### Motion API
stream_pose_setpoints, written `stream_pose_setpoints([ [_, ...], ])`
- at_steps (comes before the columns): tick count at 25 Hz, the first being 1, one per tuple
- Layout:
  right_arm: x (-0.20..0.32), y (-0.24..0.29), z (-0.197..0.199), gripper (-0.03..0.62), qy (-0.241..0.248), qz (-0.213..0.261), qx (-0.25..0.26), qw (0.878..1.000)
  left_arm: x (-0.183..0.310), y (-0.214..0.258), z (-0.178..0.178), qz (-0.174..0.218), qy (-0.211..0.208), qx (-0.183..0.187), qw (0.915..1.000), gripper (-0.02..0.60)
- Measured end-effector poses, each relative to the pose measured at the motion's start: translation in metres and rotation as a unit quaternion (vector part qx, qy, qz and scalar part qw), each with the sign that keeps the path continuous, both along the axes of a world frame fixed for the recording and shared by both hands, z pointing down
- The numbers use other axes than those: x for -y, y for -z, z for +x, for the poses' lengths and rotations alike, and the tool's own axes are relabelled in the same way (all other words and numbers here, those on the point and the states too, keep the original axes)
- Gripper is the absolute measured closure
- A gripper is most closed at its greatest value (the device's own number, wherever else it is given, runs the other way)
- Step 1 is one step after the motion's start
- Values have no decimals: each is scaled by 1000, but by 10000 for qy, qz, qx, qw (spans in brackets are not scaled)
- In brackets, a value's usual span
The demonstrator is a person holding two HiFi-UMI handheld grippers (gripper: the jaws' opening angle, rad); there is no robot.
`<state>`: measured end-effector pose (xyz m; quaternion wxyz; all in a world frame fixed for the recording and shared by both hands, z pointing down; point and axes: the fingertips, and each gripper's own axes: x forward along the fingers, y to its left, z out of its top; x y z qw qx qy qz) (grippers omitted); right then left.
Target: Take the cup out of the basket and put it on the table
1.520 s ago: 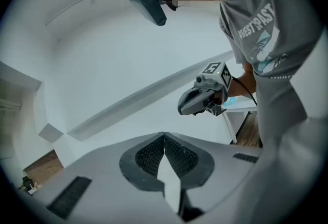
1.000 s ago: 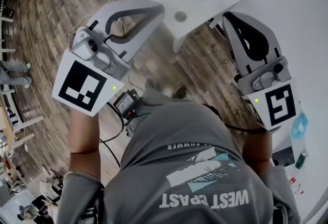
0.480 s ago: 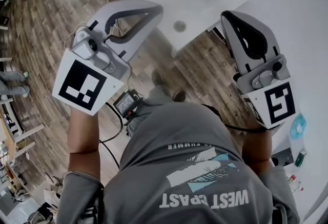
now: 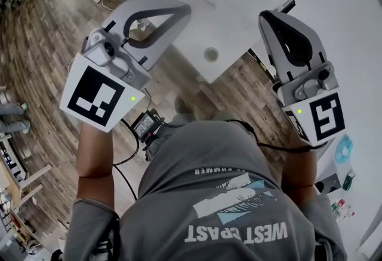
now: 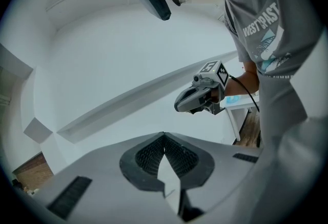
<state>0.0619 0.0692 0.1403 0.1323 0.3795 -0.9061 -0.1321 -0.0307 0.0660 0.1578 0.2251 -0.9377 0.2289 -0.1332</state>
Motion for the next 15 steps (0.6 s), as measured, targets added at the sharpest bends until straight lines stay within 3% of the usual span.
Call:
stream_pose_setpoints([
  [7, 52, -1, 16, 582, 63, -68, -72, 9999, 47, -4, 17, -94, 30, 25, 9999, 572],
  [15, 112, -12, 47, 582, 536, -135, 67, 9985, 94, -18, 54, -255, 484, 208, 9983, 571],
])
